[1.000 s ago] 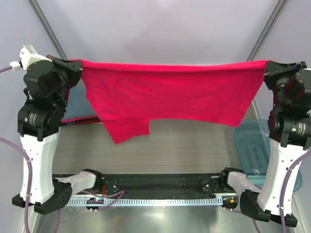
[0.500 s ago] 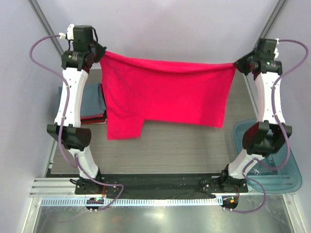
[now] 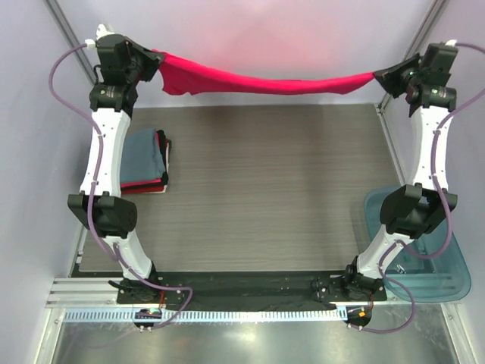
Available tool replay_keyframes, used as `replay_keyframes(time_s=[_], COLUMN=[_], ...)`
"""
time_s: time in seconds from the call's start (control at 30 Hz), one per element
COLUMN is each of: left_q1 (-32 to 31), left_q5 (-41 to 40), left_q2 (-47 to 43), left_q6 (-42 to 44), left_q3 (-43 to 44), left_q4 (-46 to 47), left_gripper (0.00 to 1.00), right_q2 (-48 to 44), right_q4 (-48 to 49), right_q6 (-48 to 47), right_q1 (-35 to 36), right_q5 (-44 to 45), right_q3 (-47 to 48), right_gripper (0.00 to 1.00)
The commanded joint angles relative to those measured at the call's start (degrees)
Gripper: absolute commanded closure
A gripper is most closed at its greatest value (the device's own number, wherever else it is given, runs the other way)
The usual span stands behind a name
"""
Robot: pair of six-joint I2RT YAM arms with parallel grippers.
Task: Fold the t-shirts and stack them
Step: Fold the tshirt
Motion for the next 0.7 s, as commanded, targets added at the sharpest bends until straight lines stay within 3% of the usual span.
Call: replay_keyframes(time_s=[0.0,0.27,0.47,0.67], left_q1=[0.0,-0.2,-0.4,-0.5], left_q5=[3.6,-1.4,-6.9,-9.1], left_q2=[-1.2,-13.5,-22.8,-28.9], left_q6=[1.8,-2.7,-8.3,-7.4], left_q3=[-8.5,-47.3,-66.7,-76.3], left_q4=[11.6,24.8,24.4,23.7], left_gripper=[1.00,1.00,1.00,1.00], right_q2=[0.6,-3.7,-8.2,-16.5], right_q4=[6.0,15.0,19.2,21.0], right_q6=[1.0,-1.0,-2.3,-2.7], right_q1=[0.0,-0.5,-0.8,-0.9], right_q5=[-2.1,-0.4,2.1,12.5], right_q3=[-10.9,-33.9,-53.3,-66.8], right_gripper=[0.99,0.99,0.99,0.99])
